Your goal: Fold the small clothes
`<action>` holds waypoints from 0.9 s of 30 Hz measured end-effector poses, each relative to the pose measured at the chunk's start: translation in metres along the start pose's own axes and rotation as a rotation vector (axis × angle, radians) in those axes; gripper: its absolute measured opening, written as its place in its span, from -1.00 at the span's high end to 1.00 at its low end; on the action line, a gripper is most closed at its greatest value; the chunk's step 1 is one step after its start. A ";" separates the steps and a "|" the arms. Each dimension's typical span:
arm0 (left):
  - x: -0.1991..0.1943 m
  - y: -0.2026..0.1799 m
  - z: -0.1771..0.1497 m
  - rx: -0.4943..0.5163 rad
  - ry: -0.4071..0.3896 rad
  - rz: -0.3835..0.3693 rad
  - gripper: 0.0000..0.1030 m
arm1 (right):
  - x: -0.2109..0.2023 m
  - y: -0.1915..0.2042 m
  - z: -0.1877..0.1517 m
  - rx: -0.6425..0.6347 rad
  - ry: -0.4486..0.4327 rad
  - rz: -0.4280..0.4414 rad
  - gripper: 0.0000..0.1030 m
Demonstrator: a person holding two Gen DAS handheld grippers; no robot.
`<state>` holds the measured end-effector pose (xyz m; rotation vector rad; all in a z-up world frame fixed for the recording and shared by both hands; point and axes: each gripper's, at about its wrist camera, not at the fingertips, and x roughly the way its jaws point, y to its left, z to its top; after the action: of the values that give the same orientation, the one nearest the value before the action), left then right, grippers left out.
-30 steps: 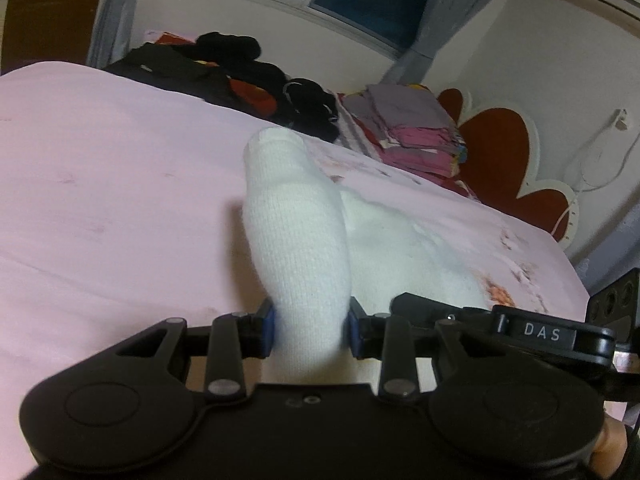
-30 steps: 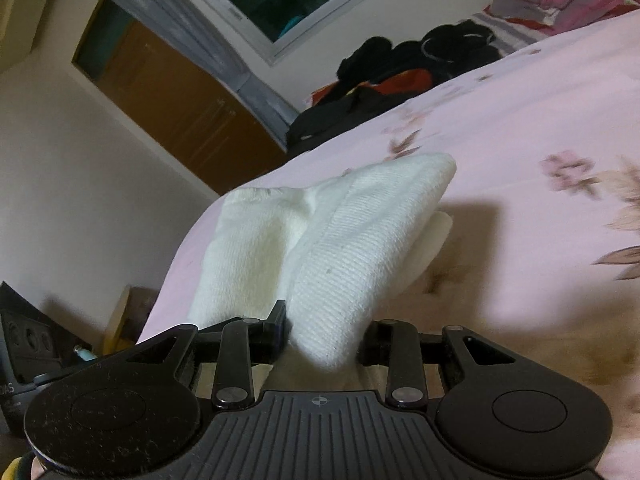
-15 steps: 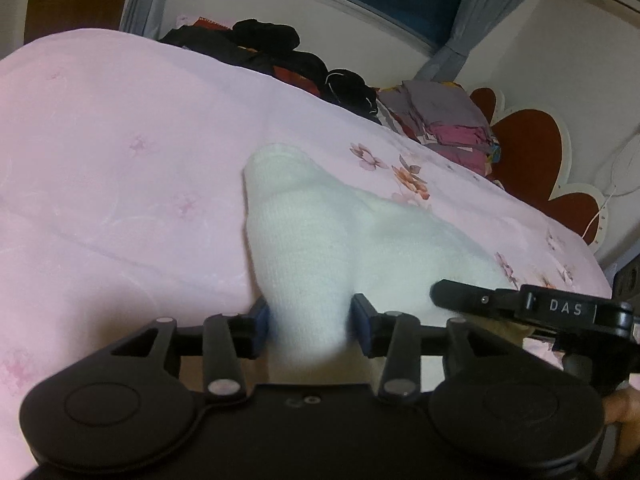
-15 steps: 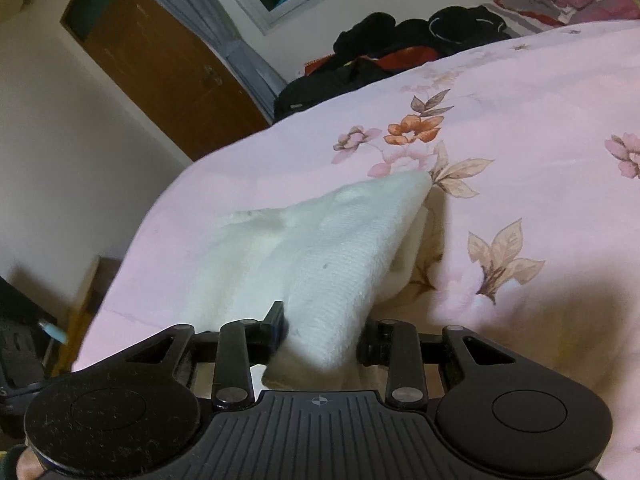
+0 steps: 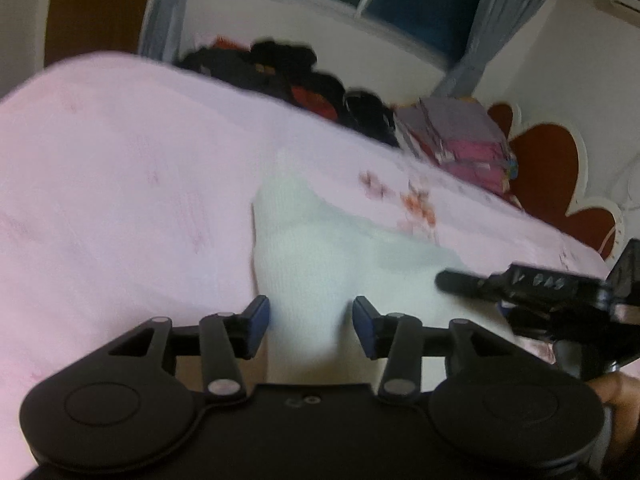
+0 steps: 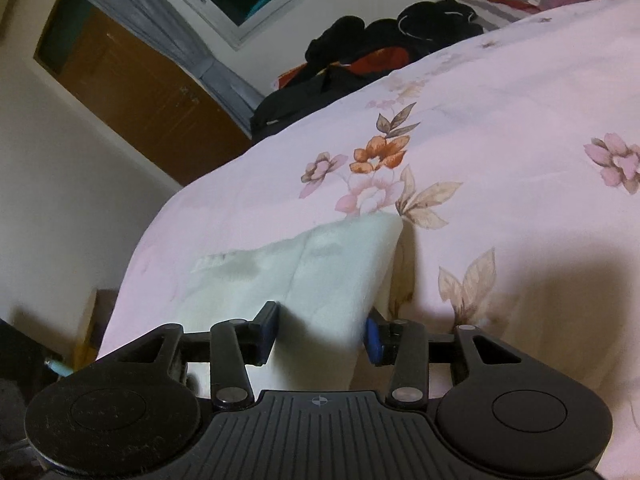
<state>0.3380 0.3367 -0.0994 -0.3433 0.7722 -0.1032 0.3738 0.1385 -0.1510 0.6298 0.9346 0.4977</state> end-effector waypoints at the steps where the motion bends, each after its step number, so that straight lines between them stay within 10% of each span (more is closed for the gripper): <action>1: -0.003 -0.001 0.004 -0.001 -0.020 -0.001 0.15 | 0.002 0.002 0.002 -0.011 -0.007 -0.001 0.17; 17: 0.038 -0.016 0.017 0.009 -0.047 0.019 0.15 | 0.014 0.028 0.009 -0.336 -0.072 -0.025 0.76; 27: 0.047 -0.023 0.007 0.101 -0.048 0.094 0.14 | 0.038 0.004 0.011 -0.401 -0.056 -0.128 0.77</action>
<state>0.3772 0.3068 -0.1178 -0.2127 0.7318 -0.0457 0.4021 0.1630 -0.1651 0.2189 0.7872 0.5317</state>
